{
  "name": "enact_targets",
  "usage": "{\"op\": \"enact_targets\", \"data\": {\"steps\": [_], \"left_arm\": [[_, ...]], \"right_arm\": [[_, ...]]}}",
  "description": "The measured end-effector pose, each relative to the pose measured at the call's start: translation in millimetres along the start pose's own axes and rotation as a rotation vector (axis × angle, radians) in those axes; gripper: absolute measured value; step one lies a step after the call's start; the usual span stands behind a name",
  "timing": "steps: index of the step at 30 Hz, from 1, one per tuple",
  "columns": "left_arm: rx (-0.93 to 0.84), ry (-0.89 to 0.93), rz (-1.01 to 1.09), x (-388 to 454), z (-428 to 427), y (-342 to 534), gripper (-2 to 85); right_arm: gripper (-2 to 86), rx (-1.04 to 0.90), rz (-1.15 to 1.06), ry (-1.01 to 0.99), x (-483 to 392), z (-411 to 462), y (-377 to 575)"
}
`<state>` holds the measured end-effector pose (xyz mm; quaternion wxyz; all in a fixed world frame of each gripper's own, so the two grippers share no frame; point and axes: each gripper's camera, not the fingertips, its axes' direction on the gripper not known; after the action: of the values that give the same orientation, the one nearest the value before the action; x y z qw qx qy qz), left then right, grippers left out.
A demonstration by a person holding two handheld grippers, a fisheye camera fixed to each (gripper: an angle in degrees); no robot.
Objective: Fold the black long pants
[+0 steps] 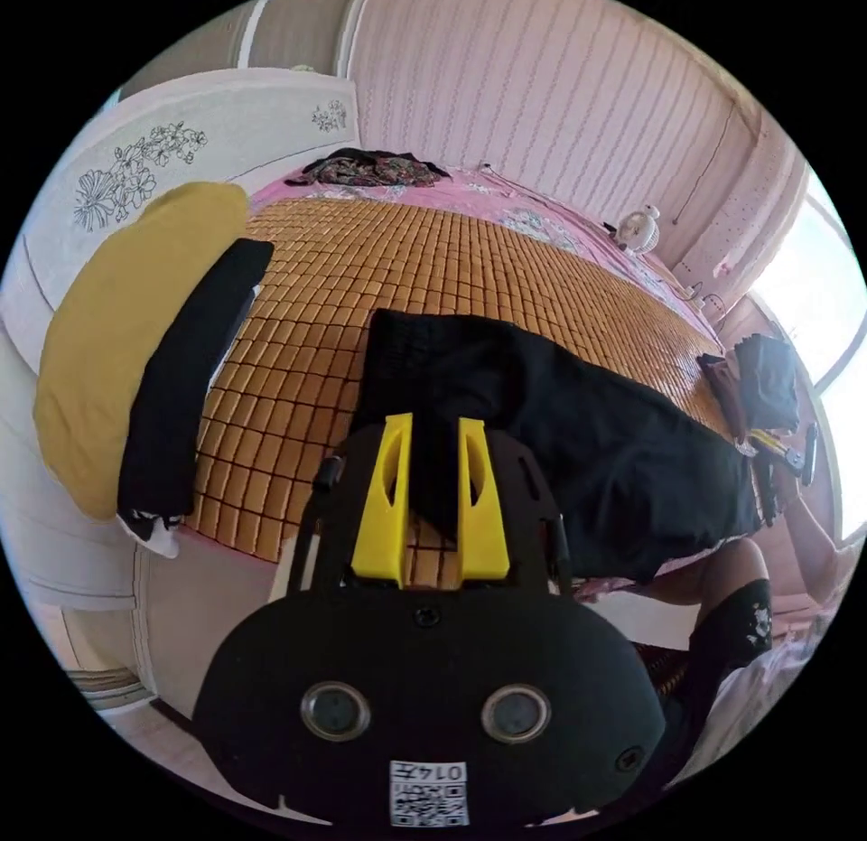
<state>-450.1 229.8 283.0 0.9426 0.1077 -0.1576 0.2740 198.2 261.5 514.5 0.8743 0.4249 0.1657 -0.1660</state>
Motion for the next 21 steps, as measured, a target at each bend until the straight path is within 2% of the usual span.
{"op": "enact_targets", "data": {"steps": [5, 8, 11, 12, 14, 16, 19, 21], "left_arm": [[0.055, 0.112, -0.289, -58.6, 6.2, 31.1, 16.6], [0.135, 0.246, -0.443, -79.0, 22.1, 44.9, 17.4], [0.076, 0.286, -0.545, -90.7, 48.7, 48.1, 14.4], [0.106, 0.299, -0.512, -92.1, 49.9, 47.9, 10.6], [0.055, 0.307, -0.502, -96.8, 55.4, 42.0, 5.9], [0.159, 0.306, -0.451, -97.8, 39.8, 36.1, 4.3], [0.283, 0.177, -0.388, -99.5, 15.0, 24.1, 4.4], [0.232, 0.004, -0.391, -111.0, 24.5, 14.7, 5.6]], "right_arm": [[8.4, 0.153, -0.254, -0.377, -152.6, 15.0, -108.2], [9.0, 0.167, -0.359, -0.515, -234.5, 27.8, -164.7], [9.5, 0.118, -0.444, -0.526, -305.1, 44.7, -204.5], [9.6, 0.106, -0.452, -0.537, -315.2, 47.2, -210.4], [9.6, 0.095, -0.446, -0.587, -337.4, 50.4, -224.4], [9.3, 0.105, -0.425, -0.586, -337.1, 48.7, -226.0], [8.0, 0.113, -0.357, -0.498, -313.8, 48.6, -214.1], [6.9, 0.105, -0.307, -0.424, -294.8, 53.3, -199.2]]}}
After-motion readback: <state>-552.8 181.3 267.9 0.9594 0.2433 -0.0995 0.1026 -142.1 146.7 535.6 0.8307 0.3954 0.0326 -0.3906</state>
